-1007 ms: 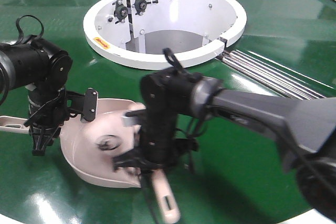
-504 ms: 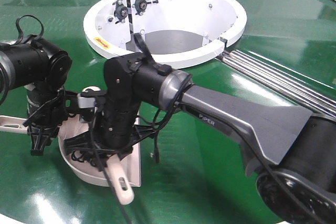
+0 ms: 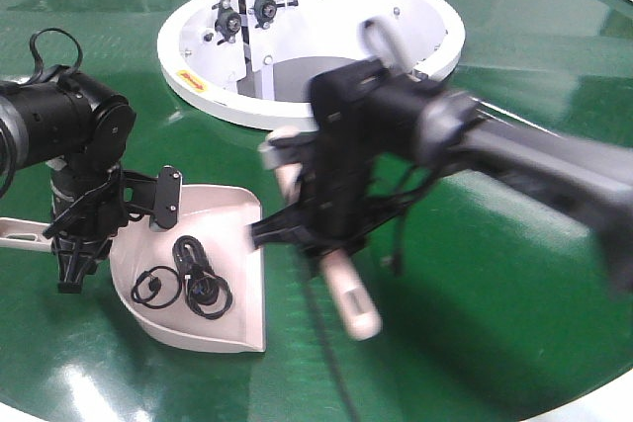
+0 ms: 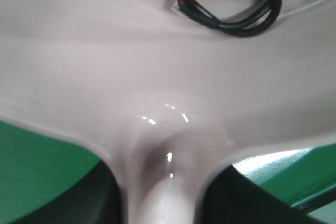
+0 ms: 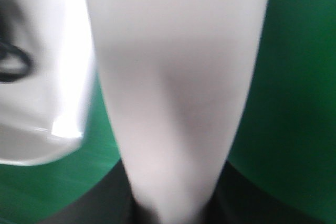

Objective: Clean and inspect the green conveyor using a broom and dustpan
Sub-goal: 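Carry the brush back to its spot with the right gripper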

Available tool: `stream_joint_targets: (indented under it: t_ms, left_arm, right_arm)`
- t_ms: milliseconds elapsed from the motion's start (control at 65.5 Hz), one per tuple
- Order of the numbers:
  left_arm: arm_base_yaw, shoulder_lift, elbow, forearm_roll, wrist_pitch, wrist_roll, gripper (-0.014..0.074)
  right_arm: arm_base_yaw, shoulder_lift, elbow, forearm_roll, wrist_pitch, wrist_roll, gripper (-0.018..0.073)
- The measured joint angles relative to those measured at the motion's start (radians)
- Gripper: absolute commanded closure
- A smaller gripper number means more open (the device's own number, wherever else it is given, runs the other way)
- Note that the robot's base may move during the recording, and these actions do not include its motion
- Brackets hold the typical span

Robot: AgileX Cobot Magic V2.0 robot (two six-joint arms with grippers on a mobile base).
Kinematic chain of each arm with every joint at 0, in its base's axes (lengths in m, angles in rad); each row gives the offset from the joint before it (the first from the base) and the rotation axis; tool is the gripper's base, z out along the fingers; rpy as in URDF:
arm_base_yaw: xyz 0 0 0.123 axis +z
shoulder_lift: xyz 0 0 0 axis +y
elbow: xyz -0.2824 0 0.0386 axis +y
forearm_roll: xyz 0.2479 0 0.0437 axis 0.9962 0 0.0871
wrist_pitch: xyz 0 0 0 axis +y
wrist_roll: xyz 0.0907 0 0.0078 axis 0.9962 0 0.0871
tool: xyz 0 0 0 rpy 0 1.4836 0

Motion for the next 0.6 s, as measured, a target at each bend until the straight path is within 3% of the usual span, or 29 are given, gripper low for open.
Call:
stream_joint_targets:
  t_ms: [366,595]
  left_arm:
    - [0.0,0.0,0.0,0.0,0.0,0.0,0.0603]
    - [0.0,0.0,0.0,0.0,0.0,0.0,0.0603]
  right_arm:
    - [-0.24,-0.202,0.327,-0.066,-0.004,-0.129,0.0564]
    - [-0.317,-0.288,0.54,-0.067,-0.07,-0.171,0.0564]
